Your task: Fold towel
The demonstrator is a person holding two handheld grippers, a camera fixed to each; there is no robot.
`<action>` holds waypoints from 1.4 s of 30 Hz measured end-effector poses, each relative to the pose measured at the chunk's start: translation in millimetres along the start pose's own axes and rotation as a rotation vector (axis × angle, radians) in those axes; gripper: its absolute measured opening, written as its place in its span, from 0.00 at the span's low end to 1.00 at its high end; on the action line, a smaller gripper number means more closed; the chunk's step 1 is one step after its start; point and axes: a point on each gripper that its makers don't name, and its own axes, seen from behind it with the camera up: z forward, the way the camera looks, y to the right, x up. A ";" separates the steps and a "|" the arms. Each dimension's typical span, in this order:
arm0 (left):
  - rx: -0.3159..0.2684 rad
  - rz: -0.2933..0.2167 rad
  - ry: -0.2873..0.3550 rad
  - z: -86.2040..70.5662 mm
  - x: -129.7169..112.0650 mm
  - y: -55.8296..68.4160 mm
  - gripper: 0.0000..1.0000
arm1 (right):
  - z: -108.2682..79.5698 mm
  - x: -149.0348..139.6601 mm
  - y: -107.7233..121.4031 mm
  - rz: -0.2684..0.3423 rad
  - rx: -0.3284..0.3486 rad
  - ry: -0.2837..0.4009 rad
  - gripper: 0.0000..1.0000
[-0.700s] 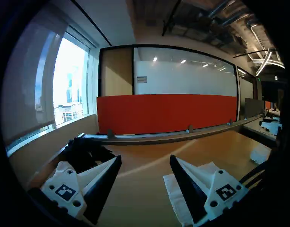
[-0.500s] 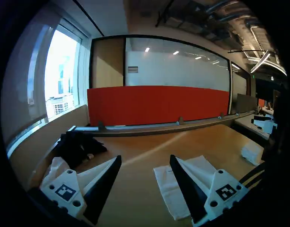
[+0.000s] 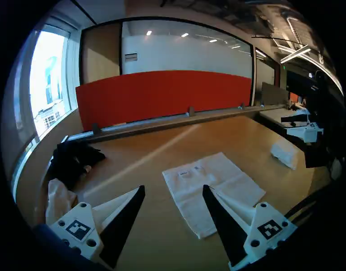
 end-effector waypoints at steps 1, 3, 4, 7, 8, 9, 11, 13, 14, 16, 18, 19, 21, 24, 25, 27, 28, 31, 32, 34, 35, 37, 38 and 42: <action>-0.012 0.008 -0.016 2.3 -5.6 3.6 0.94 | 1.4 -6.7 -3.8 0.000 0.019 -0.020 1.00; -0.032 0.021 -0.043 6.6 -15.7 9.8 0.94 | 4.0 -18.4 -10.4 -0.001 0.052 -0.054 1.00; -0.041 0.028 -0.058 9.3 -21.5 12.9 0.94 | 5.6 -24.6 -13.4 -0.004 0.066 -0.068 1.00; -0.063 0.047 -0.096 17.0 -37.8 20.8 0.95 | 10.5 -42.4 -20.4 -0.022 0.097 -0.103 1.00; -0.070 0.052 -0.108 19.6 -43.0 23.1 0.95 | 12.4 -48.3 -22.0 -0.030 0.103 -0.114 1.00; -0.075 0.058 -0.119 22.1 -48.1 25.1 0.95 | 14.2 -54.0 -23.7 -0.038 0.110 -0.125 1.00; -0.085 0.071 -0.139 27.3 -58.4 28.4 0.94 | 18.1 -65.1 -27.5 -0.055 0.124 -0.142 1.00; -0.090 0.081 -0.156 32.0 -68.1 30.7 0.95 | 22.1 -75.6 -31.1 -0.067 0.137 -0.156 1.00; -0.093 0.085 -0.163 34.2 -72.5 31.5 0.95 | 24.0 -80.4 -32.7 -0.071 0.142 -0.162 1.00; -0.097 0.089 -0.178 38.7 -81.9 33.3 0.95 | 27.7 -90.3 -35.6 -0.078 0.152 -0.176 1.00; -0.102 0.091 -0.192 42.7 -90.6 35.1 0.95 | 31.0 -99.4 -38.1 -0.084 0.161 -0.188 1.00; -0.106 0.092 -0.199 44.7 -95.0 36.6 0.95 | 32.4 -104.2 -39.3 -0.088 0.165 -0.194 1.00; -0.113 0.094 -0.211 48.0 -102.8 39.1 0.94 | 34.9 -112.7 -41.5 -0.096 0.172 -0.205 1.00; -0.121 0.100 -0.228 52.6 -114.5 42.6 0.95 | 38.1 -126.3 -44.2 -0.107 0.182 -0.223 1.00; -0.123 0.103 -0.235 54.0 -118.5 43.4 0.95 | 39.0 -131.5 -44.9 -0.110 0.185 -0.230 1.00; -0.125 0.108 -0.246 56.6 -125.5 45.0 0.94 | 40.6 -140.9 -46.0 -0.114 0.190 -0.243 0.99; -0.128 0.111 -0.251 58.0 -128.9 46.0 0.95 | 41.4 -146.5 -46.4 -0.116 0.192 -0.251 0.99; -0.136 0.117 -0.266 61.6 -138.6 48.5 0.95 | 43.0 -162.4 -48.0 -0.125 0.198 -0.274 0.99; -0.138 0.120 -0.272 62.6 -141.7 49.3 0.95 | 43.3 -167.6 -48.7 -0.128 0.201 -0.282 0.99; -0.142 0.122 -0.283 64.6 -148.4 50.5 0.95 | 44.0 -177.6 -50.2 -0.132 0.205 -0.297 0.99; -0.143 0.123 -0.289 65.4 -151.5 51.0 0.95 | 44.2 -182.0 -50.9 -0.134 0.206 -0.303 0.99; -0.147 0.124 -0.301 67.0 -157.8 52.3 0.95 | 44.6 -190.4 -52.6 -0.132 0.211 -0.316 0.99; -0.149 0.125 -0.306 67.7 -160.7 53.0 0.95 | 44.7 -194.2 -53.3 -0.131 0.213 -0.322 0.99; -0.157 0.123 -0.326 69.8 -170.1 56.4 0.95 | 45.3 -206.8 -55.0 -0.128 0.220 -0.343 0.98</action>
